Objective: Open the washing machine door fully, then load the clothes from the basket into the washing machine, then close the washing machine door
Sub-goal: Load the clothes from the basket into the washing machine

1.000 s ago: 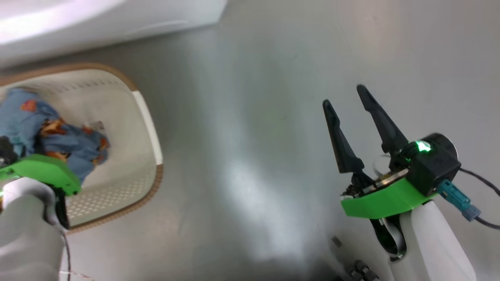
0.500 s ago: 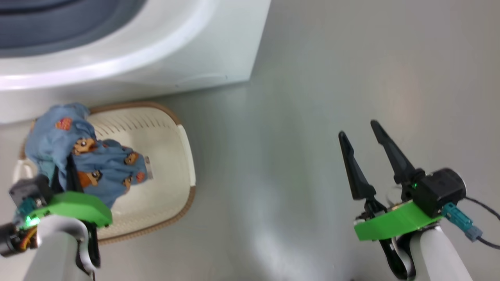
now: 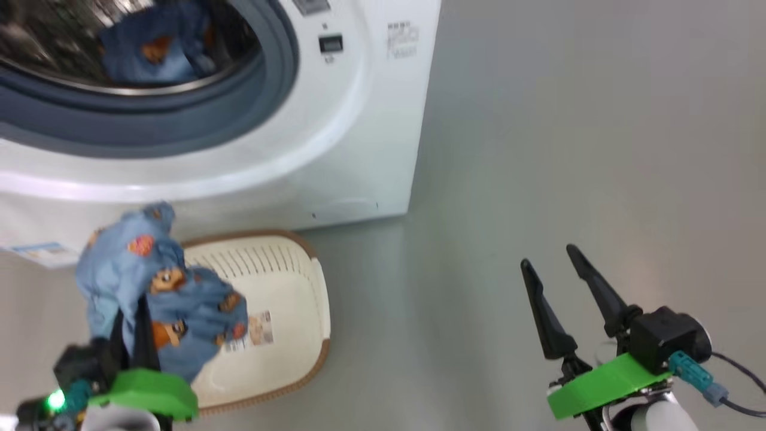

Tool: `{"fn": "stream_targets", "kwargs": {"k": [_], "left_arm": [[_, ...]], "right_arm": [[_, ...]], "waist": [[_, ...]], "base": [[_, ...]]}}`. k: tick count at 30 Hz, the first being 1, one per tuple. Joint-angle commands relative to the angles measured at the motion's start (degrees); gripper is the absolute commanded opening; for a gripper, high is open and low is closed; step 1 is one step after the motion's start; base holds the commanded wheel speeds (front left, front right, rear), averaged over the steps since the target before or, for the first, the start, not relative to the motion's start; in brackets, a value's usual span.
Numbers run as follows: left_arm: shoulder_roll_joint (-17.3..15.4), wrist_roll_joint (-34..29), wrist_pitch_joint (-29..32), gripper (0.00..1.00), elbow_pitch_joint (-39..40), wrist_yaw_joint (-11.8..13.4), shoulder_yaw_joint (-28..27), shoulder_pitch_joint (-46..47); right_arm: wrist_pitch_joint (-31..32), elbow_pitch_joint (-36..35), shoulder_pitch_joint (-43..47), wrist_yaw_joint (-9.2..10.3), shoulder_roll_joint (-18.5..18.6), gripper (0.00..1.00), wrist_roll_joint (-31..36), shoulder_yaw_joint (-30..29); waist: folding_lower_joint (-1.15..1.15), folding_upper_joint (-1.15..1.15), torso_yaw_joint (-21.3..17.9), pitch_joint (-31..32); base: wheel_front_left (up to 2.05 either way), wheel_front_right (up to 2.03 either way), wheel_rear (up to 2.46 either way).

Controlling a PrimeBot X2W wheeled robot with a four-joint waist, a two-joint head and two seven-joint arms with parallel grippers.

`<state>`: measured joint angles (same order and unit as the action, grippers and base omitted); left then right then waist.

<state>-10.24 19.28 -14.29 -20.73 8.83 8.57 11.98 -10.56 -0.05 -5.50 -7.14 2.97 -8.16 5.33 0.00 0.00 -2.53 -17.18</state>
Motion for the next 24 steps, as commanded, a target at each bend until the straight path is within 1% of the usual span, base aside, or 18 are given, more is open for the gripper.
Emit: {"fn": "stream_targets", "kwargs": {"k": [1,6,14,24], "left_arm": [[-1.76,-0.79,-0.71,0.0,1.94,-0.12,-1.64,-1.14],[-1.96,-1.28,-0.21,0.0,5.05,0.18,-0.54,-4.67],[-2.41,-2.01,2.46,0.0,10.54,1.11,1.16,-9.19],[-3.31,-1.94,5.27,0.0,16.59,2.76,1.35,-13.38]], "right_arm": [[0.15,-1.58,0.93,-0.35,-0.1,1.0,-0.3,1.67],[0.99,-2.01,3.2,-0.35,-0.1,1.0,-0.42,1.54],[2.54,-3.2,6.8,-0.35,-0.1,1.0,-0.13,1.16],[4.09,-5.27,9.54,-0.35,-0.1,1.0,0.08,0.67]], "waist": [[0.0,0.0,0.88,5.3],[0.0,0.0,1.41,8.91],[0.0,0.0,2.5,13.43],[0.0,0.0,3.22,16.2]], "base": [[0.0,0.0,0.0],[0.0,0.0,0.0],[0.0,0.0,0.0],[0.0,0.0,0.0]]}}
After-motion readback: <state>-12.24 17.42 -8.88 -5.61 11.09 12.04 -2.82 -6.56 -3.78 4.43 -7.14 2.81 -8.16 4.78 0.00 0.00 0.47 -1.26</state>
